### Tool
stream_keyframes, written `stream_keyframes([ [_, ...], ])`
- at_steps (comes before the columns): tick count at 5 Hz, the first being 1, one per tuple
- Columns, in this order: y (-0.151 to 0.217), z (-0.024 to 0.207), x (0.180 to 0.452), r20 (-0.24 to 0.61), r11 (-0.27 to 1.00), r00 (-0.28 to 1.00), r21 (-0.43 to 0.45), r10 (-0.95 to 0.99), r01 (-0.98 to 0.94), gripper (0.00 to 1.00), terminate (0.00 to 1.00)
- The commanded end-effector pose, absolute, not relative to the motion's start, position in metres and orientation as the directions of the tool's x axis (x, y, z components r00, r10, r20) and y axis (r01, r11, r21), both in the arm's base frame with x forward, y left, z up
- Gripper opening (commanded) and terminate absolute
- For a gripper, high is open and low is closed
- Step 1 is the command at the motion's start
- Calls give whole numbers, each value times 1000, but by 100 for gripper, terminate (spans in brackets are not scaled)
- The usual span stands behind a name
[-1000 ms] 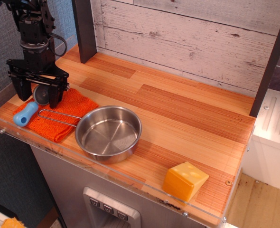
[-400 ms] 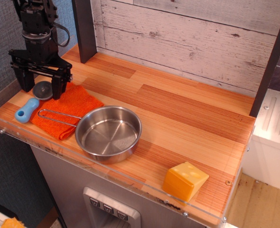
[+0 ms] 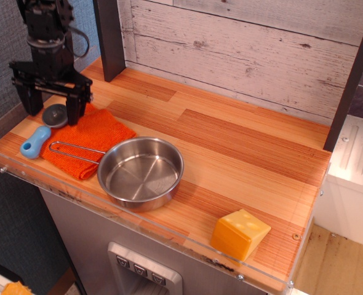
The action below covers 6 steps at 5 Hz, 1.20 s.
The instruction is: Move the the spoon from edge to corner of the table.
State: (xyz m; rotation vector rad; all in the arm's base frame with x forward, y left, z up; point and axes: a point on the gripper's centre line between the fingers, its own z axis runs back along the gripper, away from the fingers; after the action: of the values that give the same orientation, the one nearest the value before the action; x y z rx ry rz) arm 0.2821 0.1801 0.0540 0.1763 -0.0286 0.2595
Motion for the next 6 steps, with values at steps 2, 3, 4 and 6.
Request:
stream_keyframes([
  [2, 185, 65, 282, 46, 943, 958, 168, 282, -286, 100, 0],
  [3, 189, 56, 280, 33, 940, 954, 164, 297, -299, 100, 0],
  [4, 195, 48, 281, 18, 939, 952, 159, 305, -304, 100, 0],
  [6, 207, 39, 280, 0, 932, 945, 163, 327, -323, 100, 0],
])
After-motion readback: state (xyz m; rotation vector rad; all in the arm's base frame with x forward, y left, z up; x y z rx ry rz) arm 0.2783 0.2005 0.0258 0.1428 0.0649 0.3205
